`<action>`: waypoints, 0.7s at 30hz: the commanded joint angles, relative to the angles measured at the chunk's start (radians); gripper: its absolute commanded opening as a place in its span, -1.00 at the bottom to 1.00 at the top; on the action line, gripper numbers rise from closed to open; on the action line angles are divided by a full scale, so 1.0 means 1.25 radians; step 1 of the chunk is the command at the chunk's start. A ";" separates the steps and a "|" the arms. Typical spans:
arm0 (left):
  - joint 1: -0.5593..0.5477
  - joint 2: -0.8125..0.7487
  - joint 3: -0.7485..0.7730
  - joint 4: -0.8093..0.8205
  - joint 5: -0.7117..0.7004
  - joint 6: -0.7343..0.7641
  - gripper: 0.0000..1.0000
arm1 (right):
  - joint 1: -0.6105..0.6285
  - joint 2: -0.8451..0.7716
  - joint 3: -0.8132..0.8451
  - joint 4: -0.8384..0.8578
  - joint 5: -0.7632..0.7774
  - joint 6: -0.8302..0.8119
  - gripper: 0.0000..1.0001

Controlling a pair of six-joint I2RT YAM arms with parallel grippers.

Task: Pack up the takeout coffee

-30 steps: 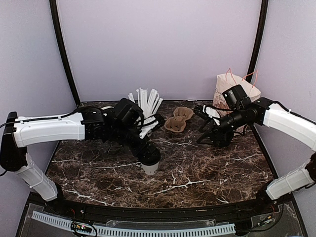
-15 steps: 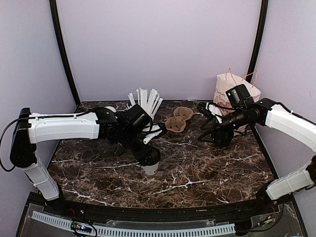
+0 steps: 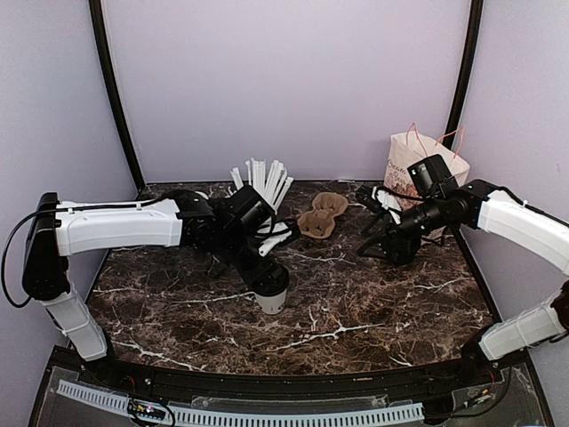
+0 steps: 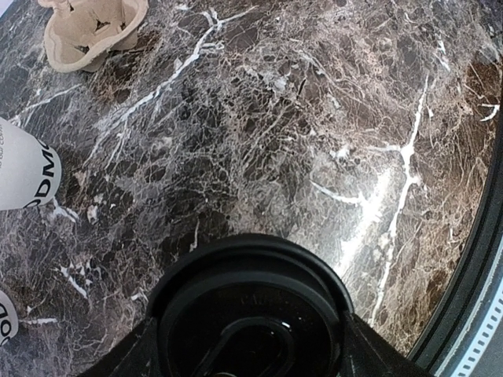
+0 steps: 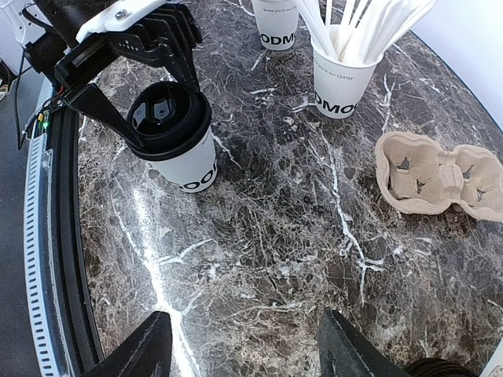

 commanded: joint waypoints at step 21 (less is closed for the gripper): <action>0.522 -0.483 -0.273 -0.150 -0.100 -0.133 0.38 | -0.013 0.007 0.041 0.003 -0.021 0.007 0.29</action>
